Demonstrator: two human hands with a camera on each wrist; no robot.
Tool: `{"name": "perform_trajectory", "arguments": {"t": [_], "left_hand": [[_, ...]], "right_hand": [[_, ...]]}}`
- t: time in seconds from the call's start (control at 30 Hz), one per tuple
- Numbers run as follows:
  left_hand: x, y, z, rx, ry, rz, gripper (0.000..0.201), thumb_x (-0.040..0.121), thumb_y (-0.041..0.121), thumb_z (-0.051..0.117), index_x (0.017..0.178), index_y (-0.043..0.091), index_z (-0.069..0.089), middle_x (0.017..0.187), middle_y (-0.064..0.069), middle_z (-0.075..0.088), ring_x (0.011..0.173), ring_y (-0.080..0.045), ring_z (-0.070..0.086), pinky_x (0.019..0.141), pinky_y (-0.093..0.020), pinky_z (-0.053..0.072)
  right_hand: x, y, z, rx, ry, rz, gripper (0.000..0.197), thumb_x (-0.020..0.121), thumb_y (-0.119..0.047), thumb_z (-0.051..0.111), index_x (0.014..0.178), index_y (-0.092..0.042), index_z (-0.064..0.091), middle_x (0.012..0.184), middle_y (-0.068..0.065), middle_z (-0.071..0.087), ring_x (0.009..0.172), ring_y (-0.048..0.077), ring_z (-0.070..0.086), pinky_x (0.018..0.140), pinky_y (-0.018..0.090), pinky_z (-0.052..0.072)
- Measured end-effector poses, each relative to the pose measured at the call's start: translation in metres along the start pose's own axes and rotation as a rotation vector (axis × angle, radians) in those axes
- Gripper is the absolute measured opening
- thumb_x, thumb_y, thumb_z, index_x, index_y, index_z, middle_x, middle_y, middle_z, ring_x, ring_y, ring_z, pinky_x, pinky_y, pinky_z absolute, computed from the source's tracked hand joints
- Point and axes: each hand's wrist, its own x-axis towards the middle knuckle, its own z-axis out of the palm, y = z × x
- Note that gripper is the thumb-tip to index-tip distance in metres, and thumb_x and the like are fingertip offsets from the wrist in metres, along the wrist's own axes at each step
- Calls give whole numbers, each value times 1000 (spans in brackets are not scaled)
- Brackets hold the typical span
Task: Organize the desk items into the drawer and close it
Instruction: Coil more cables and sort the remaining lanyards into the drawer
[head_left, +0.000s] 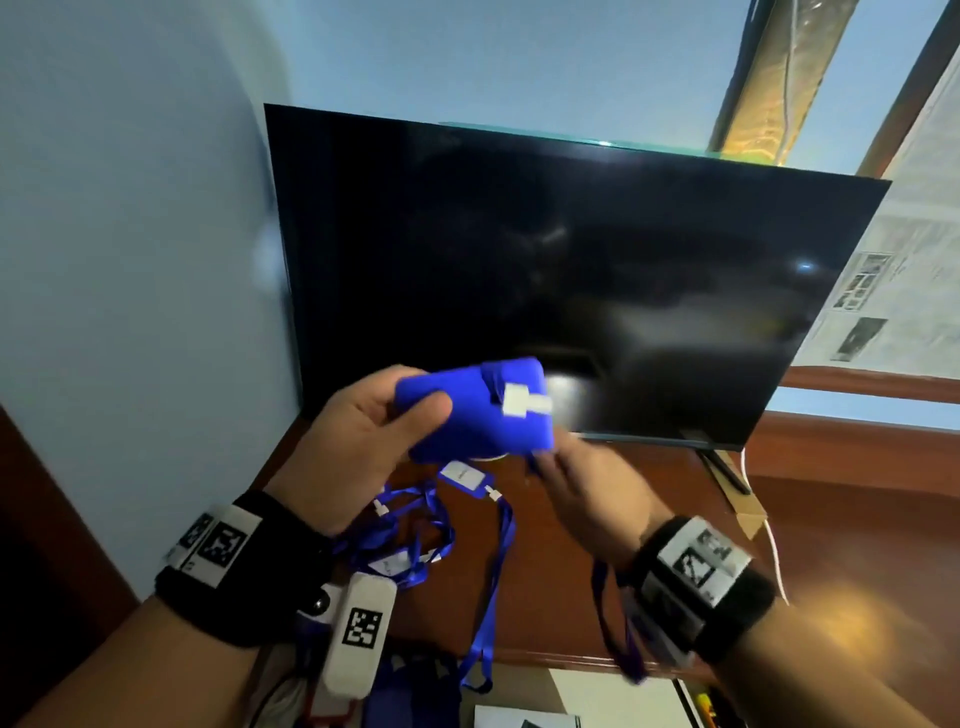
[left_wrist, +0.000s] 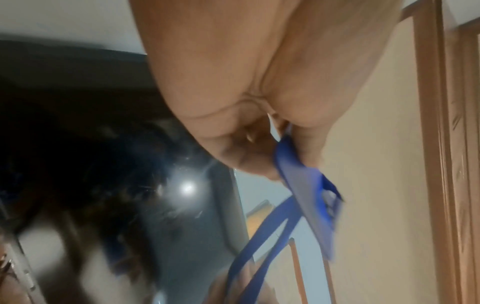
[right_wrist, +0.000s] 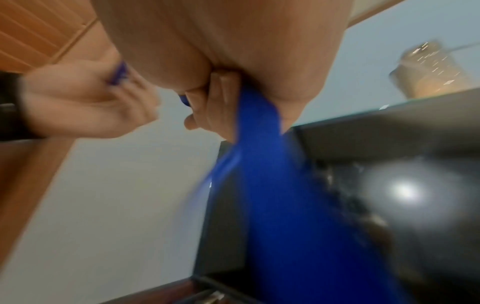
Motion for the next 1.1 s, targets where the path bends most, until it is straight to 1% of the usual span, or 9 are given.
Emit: {"name": "perform_trajectory", "arguments": {"t": [0.07, 0.17, 0.33, 0.47, 0.57, 0.63, 0.77, 0.93, 1.1], "left_hand": [[9, -5, -6, 100, 153, 38, 8, 98, 26, 71, 102, 23, 76, 101, -8, 79, 98, -25, 74, 91, -45, 58], [13, -21, -15, 419, 186, 28, 2, 97, 24, 73, 98, 22, 73, 90, 0, 78, 83, -9, 71, 83, -36, 57], [-13, -33, -15, 641, -262, -222, 6, 94, 30, 76, 99, 33, 74, 92, 12, 77, 87, -3, 73, 86, -33, 59], [-30, -10, -8, 436, -475, -316, 9, 95, 25, 73, 103, 29, 74, 102, 5, 76, 98, -12, 74, 89, -32, 61], [-24, 1, -6, 42, -248, -163, 9, 89, 30, 77, 97, 33, 77, 97, -3, 78, 90, -15, 76, 79, -27, 60], [-12, -2, -8, -79, -37, -85, 17, 86, 37, 79, 101, 27, 78, 102, -9, 79, 97, -23, 76, 85, -34, 61], [2, -21, -12, 242, 176, -27, 9, 97, 22, 71, 104, 19, 75, 97, -4, 80, 95, -23, 77, 86, -39, 60], [-14, -38, -14, 569, -75, -134, 7, 95, 27, 74, 102, 30, 73, 88, 9, 77, 82, -5, 73, 73, -18, 54], [-26, -24, -16, 450, -353, -273, 14, 92, 25, 76, 105, 31, 75, 98, 5, 79, 92, -12, 76, 80, -28, 61]], "right_hand": [[-15, -18, 20, 19, -114, -46, 31, 106, -45, 33, 102, -19, 49, 81, 9, 65, 74, 34, 59, 64, 44, 44], [-25, -48, 29, 31, -198, -151, 23, 107, -38, 37, 96, -21, 46, 82, 8, 63, 74, 33, 56, 63, 41, 38], [-1, -55, -8, 51, 49, -196, 31, 104, -46, 39, 78, -29, 39, 64, -8, 49, 61, 18, 53, 57, 36, 38], [19, -15, -16, 86, 179, -54, 36, 105, -44, 45, 73, -28, 39, 56, -4, 45, 52, 13, 45, 56, 41, 42], [12, -8, -1, 133, 78, 9, 38, 99, -55, 42, 79, -24, 48, 66, -1, 60, 62, 19, 56, 63, 45, 49], [-2, -19, 14, 150, 23, 14, 43, 91, -60, 30, 81, -23, 52, 76, 1, 67, 71, 26, 61, 67, 46, 50], [-21, -50, 31, 193, -45, -33, 45, 105, -50, 30, 85, -18, 54, 74, 1, 63, 70, 25, 59, 69, 47, 47], [-8, -54, 9, 104, -111, -114, 24, 103, -40, 52, 90, -22, 60, 78, -5, 63, 71, 15, 58, 65, 36, 47], [6, -23, -1, 199, -108, -119, 14, 101, -36, 61, 90, -28, 66, 76, -17, 63, 72, 0, 60, 64, 20, 45]]}}
